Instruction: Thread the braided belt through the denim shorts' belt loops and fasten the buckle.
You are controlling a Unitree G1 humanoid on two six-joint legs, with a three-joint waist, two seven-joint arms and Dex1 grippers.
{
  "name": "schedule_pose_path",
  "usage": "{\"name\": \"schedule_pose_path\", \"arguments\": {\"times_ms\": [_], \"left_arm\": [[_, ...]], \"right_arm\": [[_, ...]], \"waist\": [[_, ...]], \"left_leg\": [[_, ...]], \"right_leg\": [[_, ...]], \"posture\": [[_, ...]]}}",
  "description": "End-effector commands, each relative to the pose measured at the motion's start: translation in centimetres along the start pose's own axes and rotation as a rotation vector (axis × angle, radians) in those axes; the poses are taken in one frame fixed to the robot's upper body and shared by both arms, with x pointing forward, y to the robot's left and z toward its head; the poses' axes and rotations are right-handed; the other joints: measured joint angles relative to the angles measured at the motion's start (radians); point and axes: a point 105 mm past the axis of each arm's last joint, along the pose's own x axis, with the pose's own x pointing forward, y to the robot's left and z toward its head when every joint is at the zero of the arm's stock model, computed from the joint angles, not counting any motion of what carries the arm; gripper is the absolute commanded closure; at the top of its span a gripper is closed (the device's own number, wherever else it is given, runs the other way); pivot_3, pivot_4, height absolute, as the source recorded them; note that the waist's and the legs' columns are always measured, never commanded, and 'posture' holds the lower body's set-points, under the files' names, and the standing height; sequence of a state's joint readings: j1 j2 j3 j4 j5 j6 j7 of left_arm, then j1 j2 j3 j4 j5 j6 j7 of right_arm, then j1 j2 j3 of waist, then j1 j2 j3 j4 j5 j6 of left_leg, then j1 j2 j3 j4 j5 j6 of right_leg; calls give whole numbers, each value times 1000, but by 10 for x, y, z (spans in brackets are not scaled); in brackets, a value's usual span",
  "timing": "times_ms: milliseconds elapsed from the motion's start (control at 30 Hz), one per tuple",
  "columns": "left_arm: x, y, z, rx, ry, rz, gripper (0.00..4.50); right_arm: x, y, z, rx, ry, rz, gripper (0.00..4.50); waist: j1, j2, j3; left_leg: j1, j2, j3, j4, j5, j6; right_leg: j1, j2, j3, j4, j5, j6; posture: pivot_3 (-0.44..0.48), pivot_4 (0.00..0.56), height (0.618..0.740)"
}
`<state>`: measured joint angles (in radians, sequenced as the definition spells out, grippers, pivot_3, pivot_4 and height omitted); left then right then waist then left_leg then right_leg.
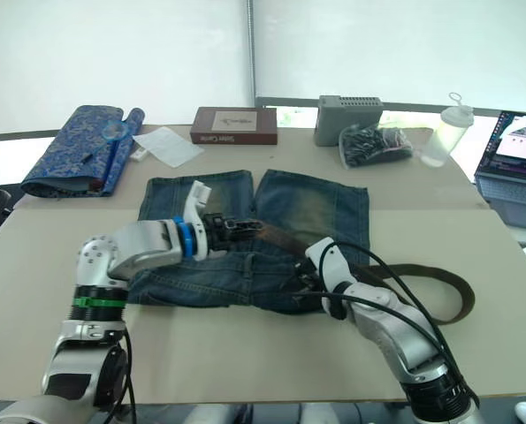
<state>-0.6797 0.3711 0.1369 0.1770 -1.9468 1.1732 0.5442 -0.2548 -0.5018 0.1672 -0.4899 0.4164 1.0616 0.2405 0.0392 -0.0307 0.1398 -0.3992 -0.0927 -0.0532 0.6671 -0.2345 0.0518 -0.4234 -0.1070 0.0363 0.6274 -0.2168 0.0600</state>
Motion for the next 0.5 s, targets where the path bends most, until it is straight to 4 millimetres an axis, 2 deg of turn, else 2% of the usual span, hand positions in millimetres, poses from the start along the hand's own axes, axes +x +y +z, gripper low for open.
{"name": "schedule_pose_path", "arguments": {"times_ms": [33,267,333,400,500], "left_arm": [[-24,7,11,9,-64,22,4500],[-52,31,10,-23,-112,60,4500],[-60,35,14,-41,-145,59,4500],[-77,37,26,-64,-218,35,4500],[-99,48,34,-85,-270,66,4500]], "right_arm": [[-5,-19,-19,40,84,-73,4454],[-9,-26,-21,68,92,-83,4454],[-10,-29,-22,68,97,-90,4454],[-13,-34,-24,72,105,-99,4454],[-16,-39,-26,81,111,-109,4454]], "waist": [[-1,0,0],[0,0,0],[0,0,0],[1,0,0],[-2,0,0]], "left_leg": [[0,0,0,0,0,0],[1,0,-1,-1,0,0],[1,0,-1,-1,0,0],[1,0,-1,-1,0,0],[1,0,-1,-1,0,0]], "right_leg": [[0,0,0,0,0,0],[0,0,-1,-1,0,0],[0,0,-1,-1,0,0],[0,0,-2,-1,0,0],[-1,0,-2,-1,0,-1]], "posture": [[0,150,740],[0,150,740],[0,150,740],[0,150,740],[0,150,740]]}}
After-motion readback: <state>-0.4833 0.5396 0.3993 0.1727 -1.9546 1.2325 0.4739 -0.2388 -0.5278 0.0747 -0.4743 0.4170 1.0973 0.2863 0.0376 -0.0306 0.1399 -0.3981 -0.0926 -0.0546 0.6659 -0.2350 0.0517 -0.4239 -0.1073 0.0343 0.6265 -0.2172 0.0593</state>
